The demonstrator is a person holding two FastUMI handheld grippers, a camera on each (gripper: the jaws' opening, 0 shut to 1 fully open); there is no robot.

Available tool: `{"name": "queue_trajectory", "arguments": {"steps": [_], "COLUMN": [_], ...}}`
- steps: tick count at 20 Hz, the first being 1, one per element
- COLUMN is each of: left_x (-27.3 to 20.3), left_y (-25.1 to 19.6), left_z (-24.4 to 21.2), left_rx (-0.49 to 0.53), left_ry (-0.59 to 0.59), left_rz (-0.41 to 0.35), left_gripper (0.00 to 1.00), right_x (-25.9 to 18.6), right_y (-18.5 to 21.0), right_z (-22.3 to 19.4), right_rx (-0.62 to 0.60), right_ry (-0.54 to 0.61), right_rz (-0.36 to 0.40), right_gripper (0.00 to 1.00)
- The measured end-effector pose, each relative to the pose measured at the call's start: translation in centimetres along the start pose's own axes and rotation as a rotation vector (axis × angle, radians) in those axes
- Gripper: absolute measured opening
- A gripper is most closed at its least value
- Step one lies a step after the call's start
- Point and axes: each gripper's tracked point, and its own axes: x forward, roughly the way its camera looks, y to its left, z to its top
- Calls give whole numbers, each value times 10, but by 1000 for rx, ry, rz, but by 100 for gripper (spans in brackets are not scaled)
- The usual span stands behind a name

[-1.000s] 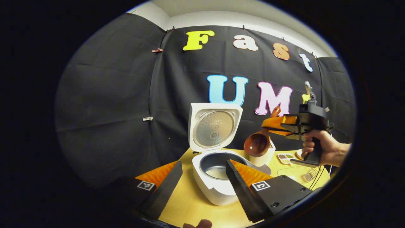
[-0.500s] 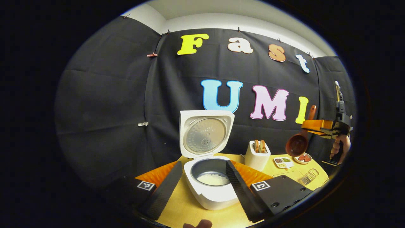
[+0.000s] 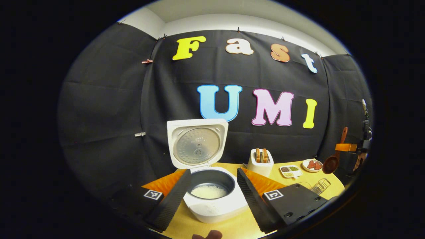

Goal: Close the left gripper, press the button to open the rice cooker; take a wooden spoon from the chopstick holder with the right hand, scoop a spoonful of rice and pour it into the rice cooker, then put the wooden spoon back into the chopstick holder.

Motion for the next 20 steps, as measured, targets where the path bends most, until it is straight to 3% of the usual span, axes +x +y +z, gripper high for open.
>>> {"name": "queue_trajectory", "arguments": {"steps": [6, 13, 20], "left_x": [8, 8, 10], "left_y": [-20, -29, -26], "left_z": [4, 10, 16], "left_rx": [22, 28, 24], "left_ry": [23, 46, 58], "left_rz": [18, 42, 60], "left_gripper": [95, 95, 95], "right_x": [15, 42, 53], "right_y": [-93, -114, -135], "right_z": [-47, -124, -170], "right_rx": [-95, -31, 99], "right_ry": [98, 220, 309], "right_rz": [-126, -123, -181], "right_gripper": [8, 7, 13]}}
